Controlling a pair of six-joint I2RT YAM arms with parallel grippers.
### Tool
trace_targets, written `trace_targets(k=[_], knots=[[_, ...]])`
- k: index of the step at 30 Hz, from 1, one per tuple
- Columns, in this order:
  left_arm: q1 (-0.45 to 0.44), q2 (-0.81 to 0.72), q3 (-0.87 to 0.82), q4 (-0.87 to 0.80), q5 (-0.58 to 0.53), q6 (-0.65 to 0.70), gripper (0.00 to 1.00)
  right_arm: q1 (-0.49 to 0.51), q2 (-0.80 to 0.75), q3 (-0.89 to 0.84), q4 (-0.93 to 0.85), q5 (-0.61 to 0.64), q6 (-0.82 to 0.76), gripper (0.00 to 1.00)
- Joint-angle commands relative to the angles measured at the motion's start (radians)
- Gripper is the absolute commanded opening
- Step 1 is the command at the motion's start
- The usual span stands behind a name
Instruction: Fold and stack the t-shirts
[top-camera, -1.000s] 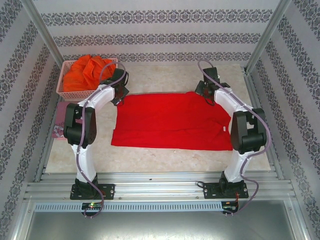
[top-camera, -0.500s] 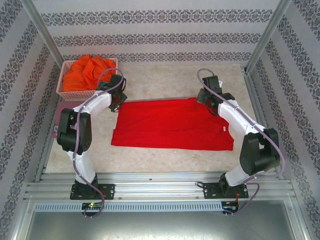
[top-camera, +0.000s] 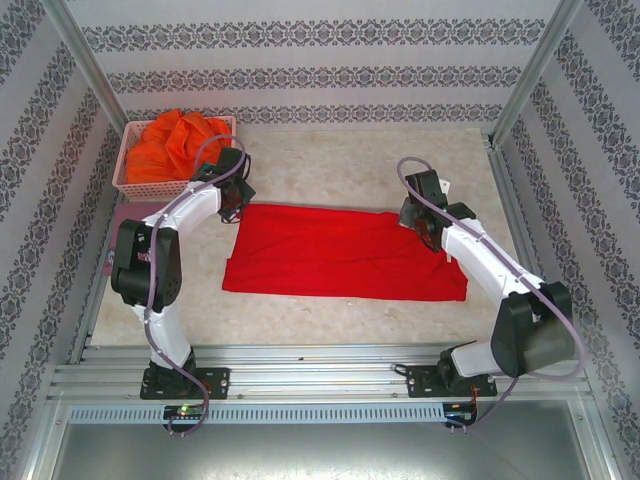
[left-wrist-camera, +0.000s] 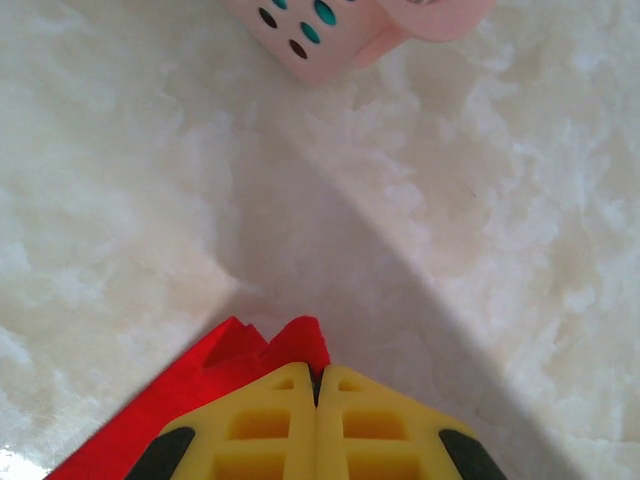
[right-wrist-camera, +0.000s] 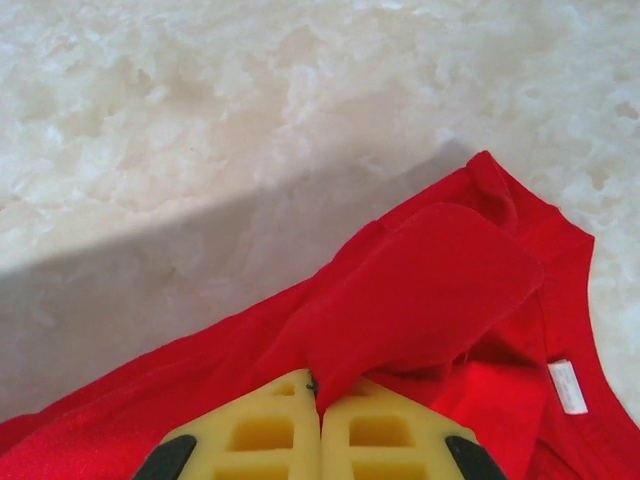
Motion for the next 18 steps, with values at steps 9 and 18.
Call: trace_targets(k=[9,18], knots=[[0.012,-0.109,-0.098,0.019,0.001,0.036,0.00,0.019,-0.109,-0.029,-0.119,0.065,-0.018,0.00],[0.014,-0.163,-0.146,0.015,0.003,0.046,0.00,0.024,-0.138,-0.030,-0.174,0.051,-0.054,0.00]])
